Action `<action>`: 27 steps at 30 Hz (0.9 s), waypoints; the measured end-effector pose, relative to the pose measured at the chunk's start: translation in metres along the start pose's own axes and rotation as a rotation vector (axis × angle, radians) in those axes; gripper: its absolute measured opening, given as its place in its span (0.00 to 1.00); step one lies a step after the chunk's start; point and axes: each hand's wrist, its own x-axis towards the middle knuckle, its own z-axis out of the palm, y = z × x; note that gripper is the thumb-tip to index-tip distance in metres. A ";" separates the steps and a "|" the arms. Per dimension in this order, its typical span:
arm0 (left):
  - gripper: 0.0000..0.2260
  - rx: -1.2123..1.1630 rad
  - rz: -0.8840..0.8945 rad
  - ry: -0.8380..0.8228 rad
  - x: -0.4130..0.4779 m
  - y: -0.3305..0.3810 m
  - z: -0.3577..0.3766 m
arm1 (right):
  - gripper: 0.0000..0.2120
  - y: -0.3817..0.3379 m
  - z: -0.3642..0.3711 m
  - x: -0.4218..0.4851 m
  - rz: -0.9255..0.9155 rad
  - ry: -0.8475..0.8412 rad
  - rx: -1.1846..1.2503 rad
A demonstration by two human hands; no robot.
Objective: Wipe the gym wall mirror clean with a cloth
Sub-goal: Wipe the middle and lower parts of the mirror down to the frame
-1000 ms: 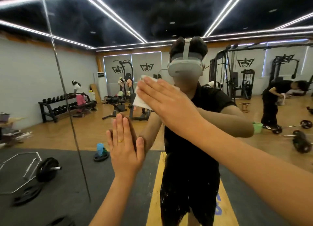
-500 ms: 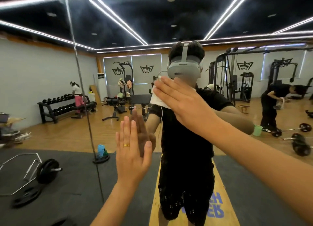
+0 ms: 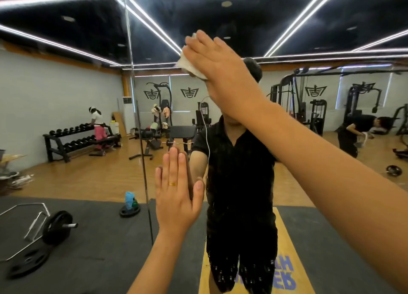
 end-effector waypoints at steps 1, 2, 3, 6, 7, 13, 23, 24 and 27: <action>0.30 0.002 0.001 0.005 0.000 -0.001 0.000 | 0.29 -0.009 0.004 0.006 -0.003 0.019 0.001; 0.30 0.007 0.002 0.013 0.000 -0.002 0.000 | 0.30 -0.019 0.009 0.008 -0.025 0.015 -0.009; 0.30 0.012 0.001 0.021 0.000 -0.002 0.000 | 0.31 -0.029 0.015 0.006 -0.071 -0.021 -0.026; 0.30 -0.001 -0.005 0.022 0.002 -0.002 0.003 | 0.35 -0.042 0.030 -0.018 -0.231 -0.150 -0.054; 0.30 -0.004 -0.006 0.017 0.002 -0.001 0.003 | 0.36 -0.040 0.030 -0.022 -0.251 -0.161 -0.061; 0.30 0.005 -0.006 0.018 0.000 -0.002 0.000 | 0.33 -0.045 0.020 0.042 -0.094 -0.104 -0.108; 0.30 0.002 0.015 0.041 0.003 -0.002 0.003 | 0.33 -0.046 0.019 0.021 -0.179 -0.107 -0.140; 0.30 0.004 0.017 0.041 0.003 -0.002 0.003 | 0.32 -0.040 0.013 0.022 -0.129 -0.076 -0.142; 0.30 0.003 0.019 0.039 0.001 -0.004 0.003 | 0.30 -0.016 -0.003 -0.007 0.084 0.044 -0.090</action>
